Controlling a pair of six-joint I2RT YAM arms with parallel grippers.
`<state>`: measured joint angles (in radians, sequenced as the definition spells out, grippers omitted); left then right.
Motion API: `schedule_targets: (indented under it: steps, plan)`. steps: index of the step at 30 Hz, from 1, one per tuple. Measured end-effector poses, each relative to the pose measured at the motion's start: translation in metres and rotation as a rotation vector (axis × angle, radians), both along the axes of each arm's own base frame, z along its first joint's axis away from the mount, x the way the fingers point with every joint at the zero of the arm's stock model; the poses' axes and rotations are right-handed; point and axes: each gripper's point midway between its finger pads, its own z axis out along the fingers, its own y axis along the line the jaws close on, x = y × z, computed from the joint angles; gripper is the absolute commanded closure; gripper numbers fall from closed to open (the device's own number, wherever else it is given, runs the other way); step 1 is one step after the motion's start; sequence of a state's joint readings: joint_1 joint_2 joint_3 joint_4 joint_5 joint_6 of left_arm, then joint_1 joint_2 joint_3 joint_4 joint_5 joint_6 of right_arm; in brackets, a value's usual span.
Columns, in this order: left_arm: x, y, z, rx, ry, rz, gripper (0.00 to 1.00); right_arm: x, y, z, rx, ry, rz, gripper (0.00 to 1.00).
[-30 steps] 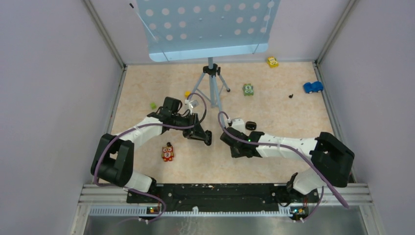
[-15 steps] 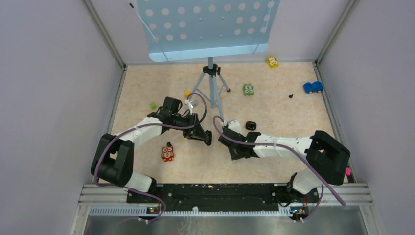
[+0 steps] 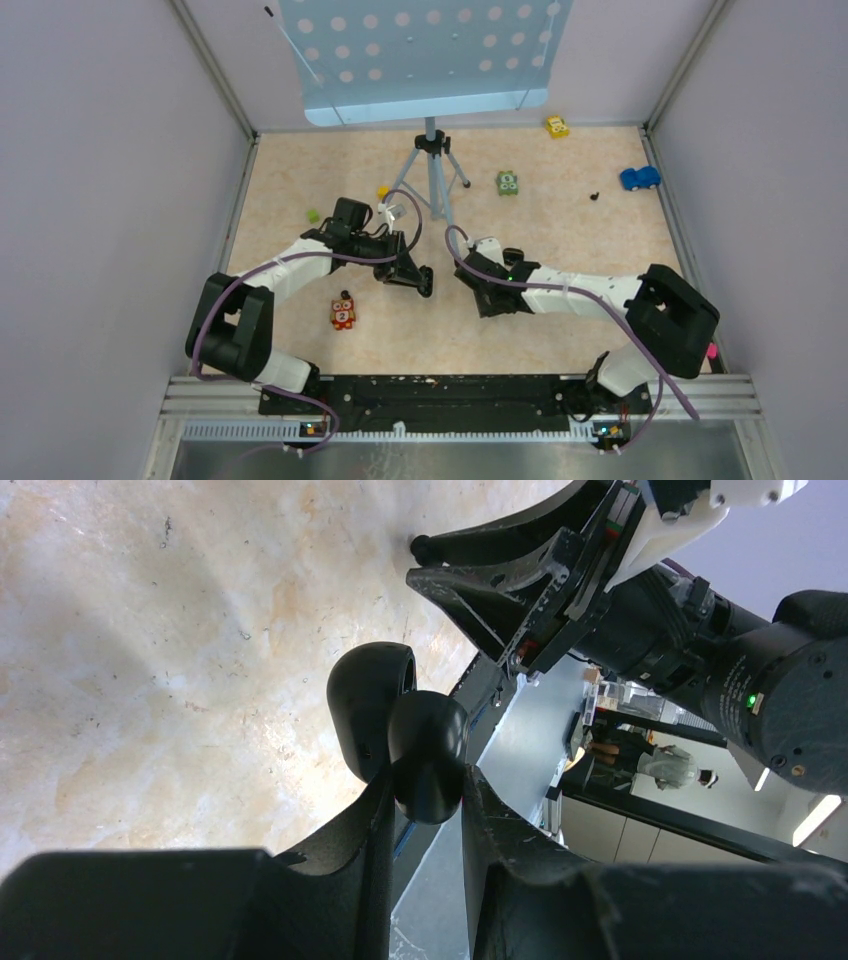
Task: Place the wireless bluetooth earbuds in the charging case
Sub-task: Pick up the right earbud from the center of the board.
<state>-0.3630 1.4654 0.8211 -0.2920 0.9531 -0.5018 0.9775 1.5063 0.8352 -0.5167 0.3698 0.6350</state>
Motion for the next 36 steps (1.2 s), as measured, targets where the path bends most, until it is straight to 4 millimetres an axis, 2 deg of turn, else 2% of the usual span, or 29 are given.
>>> schedule_targets:
  steps: [6, 15, 23, 36]
  plan:
    - [0.000, 0.000, 0.000, 0.000, 0.000, 0.000, 1.00, 0.007, -0.012, -0.002, -0.007, -0.009, -0.028, 0.70]
    - [0.001, 0.000, 0.001, -0.001, -0.003, 0.000, 1.00, 0.005, -0.023, -0.008, -0.042, -0.003, -0.034, 0.79]
    - [0.003, -0.001, 0.003, -0.004, -0.011, 0.000, 1.00, 0.007, -0.025, -0.006, -0.046, -0.011, -0.042, 0.73]
    - [0.003, -0.001, 0.004, -0.005, -0.012, -0.001, 1.00, 0.020, -0.025, -0.002, -0.009, -0.033, -0.081, 0.73]
